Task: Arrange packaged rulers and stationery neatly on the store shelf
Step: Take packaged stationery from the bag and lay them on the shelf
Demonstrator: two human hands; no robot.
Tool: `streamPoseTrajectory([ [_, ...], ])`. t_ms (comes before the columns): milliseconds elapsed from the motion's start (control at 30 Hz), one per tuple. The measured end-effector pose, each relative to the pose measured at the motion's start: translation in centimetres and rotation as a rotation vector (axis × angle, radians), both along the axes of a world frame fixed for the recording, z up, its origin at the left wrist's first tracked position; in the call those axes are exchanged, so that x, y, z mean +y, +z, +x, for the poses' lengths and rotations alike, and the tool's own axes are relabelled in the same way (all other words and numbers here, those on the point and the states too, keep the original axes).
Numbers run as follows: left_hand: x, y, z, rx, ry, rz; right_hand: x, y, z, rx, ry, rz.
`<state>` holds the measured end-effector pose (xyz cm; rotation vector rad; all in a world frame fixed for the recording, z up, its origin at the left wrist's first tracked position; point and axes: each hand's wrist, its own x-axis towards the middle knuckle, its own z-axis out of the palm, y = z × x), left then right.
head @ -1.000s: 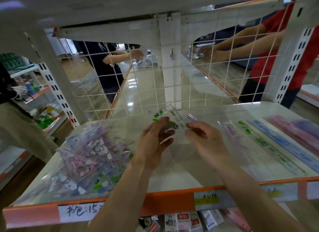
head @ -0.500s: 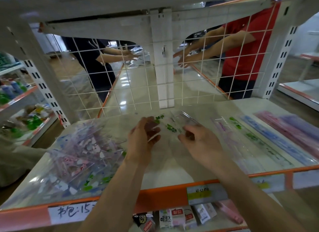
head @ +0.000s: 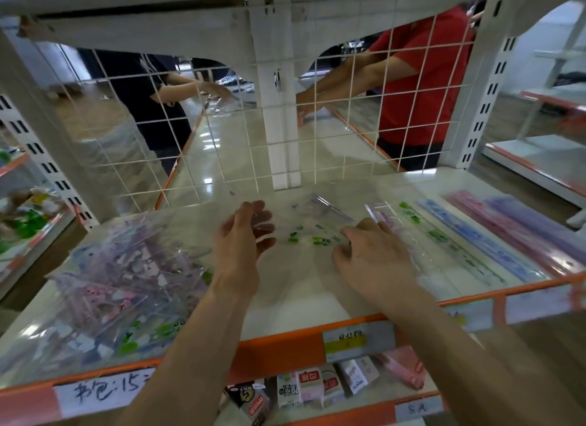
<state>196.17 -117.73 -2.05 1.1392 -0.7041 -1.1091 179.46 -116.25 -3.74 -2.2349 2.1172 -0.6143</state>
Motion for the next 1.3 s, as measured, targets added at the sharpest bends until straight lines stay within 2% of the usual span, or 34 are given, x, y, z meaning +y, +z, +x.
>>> streamPoseTrajectory([
  [300,0.2,-0.1,0.1,0.005,-0.187,-0.020,-0.1,-0.5,-0.1,0.044,0.033,-0.027],
  [367,0.3,0.0,0.0,-0.001,-0.240,-0.018,-0.3,-0.6,0.0,-0.040,0.080,-0.137],
  [467,0.4,0.3,0.0,0.096,-0.275,-0.011,0.1,-0.2,0.1,-0.306,0.221,-0.389],
  [600,0.4,0.4,-0.1,0.125,-0.290,-0.034,1.0,0.2,0.3,-0.378,0.375,-0.368],
  [733,0.7,0.5,-0.4,0.113,-0.383,-0.050,0.6,-0.2,0.8,-0.186,0.397,-0.411],
  [800,0.9,0.8,-0.5,0.108,-0.451,-0.053,0.4,-0.3,0.5,-0.299,0.403,-0.417],
  [867,1.1,1.0,-0.6,0.106,-0.483,-0.060,0.5,-0.1,0.1,-0.517,0.373,-0.376],
  [967,1.0,0.9,-0.5,0.104,-0.397,-0.070,0.4,-0.1,-0.1,-0.722,0.285,-0.229],
  [1033,0.9,0.8,-0.4,0.102,-0.328,-0.059,0.3,-0.2,-0.1,-0.723,0.267,-0.173],
  [1167,1.0,0.9,-0.5,0.103,-0.291,-0.042,0.2,-0.1,-0.2,-0.728,0.204,-0.199],
  [1300,0.8,0.7,-0.6,0.078,-0.233,-0.010,0.4,-0.2,-0.2,-0.445,0.224,-0.329],
])
